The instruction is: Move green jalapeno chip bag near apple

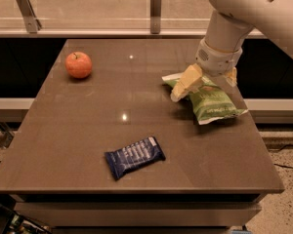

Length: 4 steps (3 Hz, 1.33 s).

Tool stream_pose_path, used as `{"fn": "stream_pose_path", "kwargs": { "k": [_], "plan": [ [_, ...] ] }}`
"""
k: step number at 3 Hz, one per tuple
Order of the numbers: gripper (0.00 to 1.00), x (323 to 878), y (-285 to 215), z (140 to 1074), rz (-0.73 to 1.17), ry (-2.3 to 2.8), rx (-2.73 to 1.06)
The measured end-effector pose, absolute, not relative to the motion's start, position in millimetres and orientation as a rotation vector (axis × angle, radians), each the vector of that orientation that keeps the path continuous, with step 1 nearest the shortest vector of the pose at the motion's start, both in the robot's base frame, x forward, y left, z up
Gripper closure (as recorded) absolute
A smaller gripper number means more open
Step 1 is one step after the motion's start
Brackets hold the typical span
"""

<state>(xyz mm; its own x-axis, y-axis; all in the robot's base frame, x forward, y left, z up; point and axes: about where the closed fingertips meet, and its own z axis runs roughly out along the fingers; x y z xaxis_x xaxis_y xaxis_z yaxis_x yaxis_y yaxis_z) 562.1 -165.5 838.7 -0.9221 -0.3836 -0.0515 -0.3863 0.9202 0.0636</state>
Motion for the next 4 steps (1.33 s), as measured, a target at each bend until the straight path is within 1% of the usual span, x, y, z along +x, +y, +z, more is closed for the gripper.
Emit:
{"fn": "stream_pose_path", "kwargs": {
  "k": [1,2,4],
  "plan": [
    [0.0,561.9,-164.4,823.1,0.135,3.066,-0.629],
    [0.18,563.7,-163.3,822.4,0.136,3.06,-0.628],
    [0.64,566.7,-161.0,819.8,0.139,3.05,-0.629]
  ]
}}
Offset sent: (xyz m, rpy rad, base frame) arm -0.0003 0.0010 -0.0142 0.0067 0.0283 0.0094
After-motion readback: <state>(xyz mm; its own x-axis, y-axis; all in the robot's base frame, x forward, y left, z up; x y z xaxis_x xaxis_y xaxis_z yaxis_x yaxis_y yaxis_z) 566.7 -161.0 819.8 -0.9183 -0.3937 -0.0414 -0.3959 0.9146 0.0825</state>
